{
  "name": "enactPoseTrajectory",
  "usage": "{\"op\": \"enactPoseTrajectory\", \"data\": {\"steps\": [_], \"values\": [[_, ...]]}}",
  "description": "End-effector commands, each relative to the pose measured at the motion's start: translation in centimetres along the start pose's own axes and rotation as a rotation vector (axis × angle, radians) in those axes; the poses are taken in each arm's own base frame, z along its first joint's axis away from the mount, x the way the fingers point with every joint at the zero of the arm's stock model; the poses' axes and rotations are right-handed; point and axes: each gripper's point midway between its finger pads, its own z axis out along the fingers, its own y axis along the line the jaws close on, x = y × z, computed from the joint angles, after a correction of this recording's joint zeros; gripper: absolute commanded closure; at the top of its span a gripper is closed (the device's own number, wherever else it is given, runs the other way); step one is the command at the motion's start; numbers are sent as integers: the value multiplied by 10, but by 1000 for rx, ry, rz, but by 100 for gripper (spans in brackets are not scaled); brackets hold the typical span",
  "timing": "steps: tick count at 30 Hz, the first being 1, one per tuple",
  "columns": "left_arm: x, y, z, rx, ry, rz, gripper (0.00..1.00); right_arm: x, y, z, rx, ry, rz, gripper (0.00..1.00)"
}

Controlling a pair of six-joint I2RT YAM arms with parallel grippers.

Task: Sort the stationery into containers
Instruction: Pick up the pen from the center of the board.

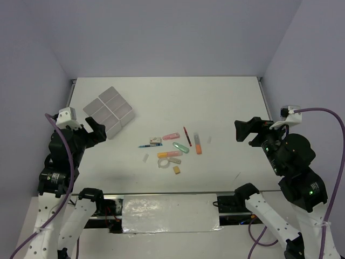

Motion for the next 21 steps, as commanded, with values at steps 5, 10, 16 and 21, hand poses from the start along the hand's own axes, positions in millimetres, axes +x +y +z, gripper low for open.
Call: {"op": "enactPoseTrajectory", "data": {"steps": [5,10,16,21], "values": [[-9,-5,-3,23,-41,-8,1,-5,2,1,-6,-24,8,0],[-8,-5,-1,23,-33,-8,1,-5,6,2,-34,-30,-4,0],[-6,-7,1,31,-23,-10,1,17,38,31,-168,95,-28,0],[-3,-7,3,30,-9,-9,1,84,69,92,-244,363,-55,0]]}}
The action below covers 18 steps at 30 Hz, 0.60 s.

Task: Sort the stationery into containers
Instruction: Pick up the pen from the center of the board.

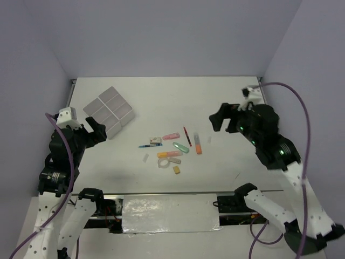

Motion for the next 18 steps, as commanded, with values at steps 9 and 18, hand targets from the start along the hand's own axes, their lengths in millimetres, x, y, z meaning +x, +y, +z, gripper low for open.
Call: {"op": "enactPoseTrajectory", "data": {"steps": [9,18], "values": [[2,-8,8,32,20,2,1,137,24,160,48,512,-209,42],[3,-14,9,67,24,9,1,211,5,215,146,715,-296,47]]}}
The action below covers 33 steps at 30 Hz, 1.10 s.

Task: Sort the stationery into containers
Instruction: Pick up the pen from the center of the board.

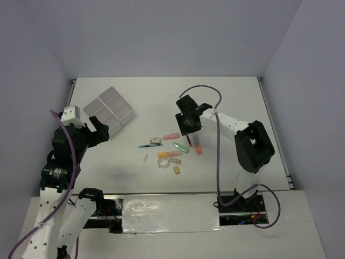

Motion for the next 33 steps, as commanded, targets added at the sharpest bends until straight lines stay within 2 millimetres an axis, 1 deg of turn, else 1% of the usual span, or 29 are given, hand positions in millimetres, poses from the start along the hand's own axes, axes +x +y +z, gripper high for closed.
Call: {"op": "enactPoseTrajectory", "data": {"steps": [1,6,8,10,12,16,18,19,21,22,24,25,27,30,33], "values": [[-8,-9,1,42,-28,5,1,-22,1,11,27,-45,-19,46],[-6,-11,2,56,-18,11,0,-19,-4,31,58,-9,-36,45],[-6,-12,2,61,-16,13,1,-17,-8,36,58,7,-33,45],[-6,-12,1,61,-19,10,1,-15,-8,42,50,22,-35,45],[-6,-12,1,63,-20,11,1,-12,-11,48,56,40,-30,46],[-6,-13,1,68,-20,14,1,-5,-8,58,35,75,-38,49],[-7,-13,1,68,-20,13,1,0,-8,63,35,98,-42,54],[-6,-13,1,69,-18,14,1,2,-9,65,40,107,-44,60],[-5,-13,2,68,-15,14,1,6,-6,68,26,121,-46,66],[-6,-13,2,68,-16,15,1,9,-6,69,20,128,-45,73],[-7,-13,1,69,-19,13,1,9,-3,68,7,124,-39,82],[-7,-13,1,69,-19,15,1,11,-3,67,6,127,-38,88],[-6,-13,1,69,-18,14,1,8,-4,64,10,117,-34,98],[-7,-14,2,73,-20,15,1,0,-3,56,6,88,-26,100],[-9,-15,-1,75,-22,18,1,-20,0,36,-9,20,4,100]]}}
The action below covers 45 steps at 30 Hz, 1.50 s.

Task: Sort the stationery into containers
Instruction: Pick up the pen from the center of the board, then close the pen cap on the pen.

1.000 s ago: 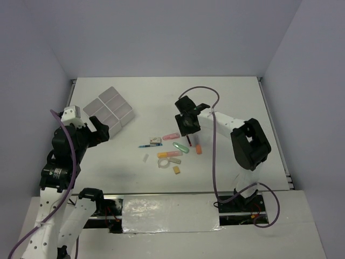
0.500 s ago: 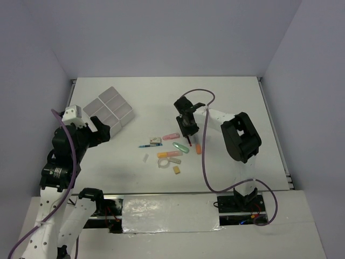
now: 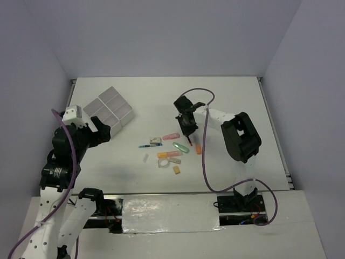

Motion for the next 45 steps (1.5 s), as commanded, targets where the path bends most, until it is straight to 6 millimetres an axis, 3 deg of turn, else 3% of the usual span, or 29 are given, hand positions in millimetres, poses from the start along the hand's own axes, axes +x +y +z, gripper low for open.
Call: {"op": "enactPoseTrajectory", "data": {"steps": [1,3,4,6,9,11,12,13,14,17,21,24,31,45], "values": [[-11,-7,-1,33,-43,15,1,-38,6,-49,-50,-159,51,100],[-12,-8,-1,43,-54,9,1,-50,6,-72,-66,-233,88,100],[-10,-11,-2,55,-49,-17,1,-53,5,-97,-89,-295,106,100],[-3,-17,1,80,-27,-68,1,-59,7,-124,-127,-386,140,100],[32,-31,24,146,102,-156,1,-46,2,-172,-175,-491,160,100],[46,-32,35,125,164,-147,3,-35,1,-182,-187,-493,154,100],[63,-42,41,126,240,-120,4,-28,0,-190,-195,-505,153,100],[67,-35,48,52,239,-98,5,-22,-1,-191,-197,-502,151,100],[79,-50,47,70,276,-58,5,-15,-3,-197,-201,-515,150,100],[119,-58,59,2,387,22,8,-2,-6,-210,-212,-538,154,100],[172,-50,74,-99,511,138,12,9,-8,-229,-228,-572,150,100],[196,-54,78,-87,559,196,15,15,-14,-242,-216,-599,146,100],[216,-66,90,-91,594,325,29,21,-14,-253,-228,-617,130,100],[240,-79,101,-24,671,411,31,24,-20,-254,-202,-629,132,100]]}}
